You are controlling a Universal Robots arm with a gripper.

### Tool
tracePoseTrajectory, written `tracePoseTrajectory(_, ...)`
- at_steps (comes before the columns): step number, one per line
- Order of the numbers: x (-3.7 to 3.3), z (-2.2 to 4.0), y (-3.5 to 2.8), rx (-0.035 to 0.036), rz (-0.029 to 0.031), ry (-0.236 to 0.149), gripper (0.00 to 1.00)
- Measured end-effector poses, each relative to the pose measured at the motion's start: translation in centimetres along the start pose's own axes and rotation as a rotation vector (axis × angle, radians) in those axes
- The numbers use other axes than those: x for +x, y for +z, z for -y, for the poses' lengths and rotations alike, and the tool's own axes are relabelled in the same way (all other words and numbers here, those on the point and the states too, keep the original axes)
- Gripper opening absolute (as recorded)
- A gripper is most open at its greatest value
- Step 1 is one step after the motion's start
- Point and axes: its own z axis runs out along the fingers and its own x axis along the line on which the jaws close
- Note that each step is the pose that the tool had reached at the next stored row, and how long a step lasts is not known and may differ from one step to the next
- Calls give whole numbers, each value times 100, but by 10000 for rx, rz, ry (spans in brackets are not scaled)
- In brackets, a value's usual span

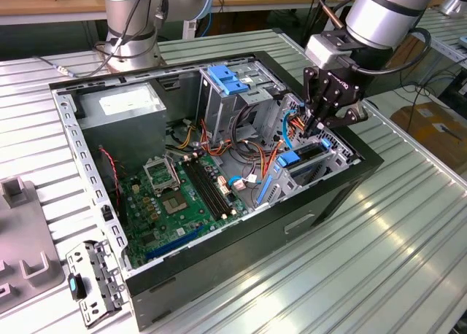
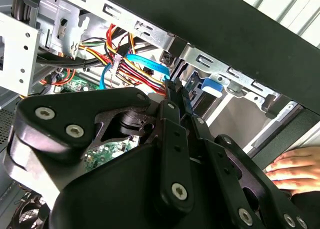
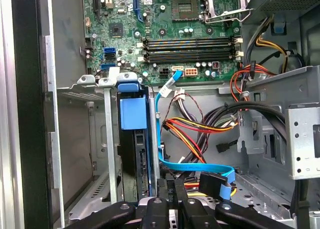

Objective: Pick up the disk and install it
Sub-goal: 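Insert the first disk wire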

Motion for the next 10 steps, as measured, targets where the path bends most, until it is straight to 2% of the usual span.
tracePoseTrajectory(7,0,0,-1,0,0,3,16)
tracePoseTrajectory(10,-1,-1,-43,0,-2,3,16)
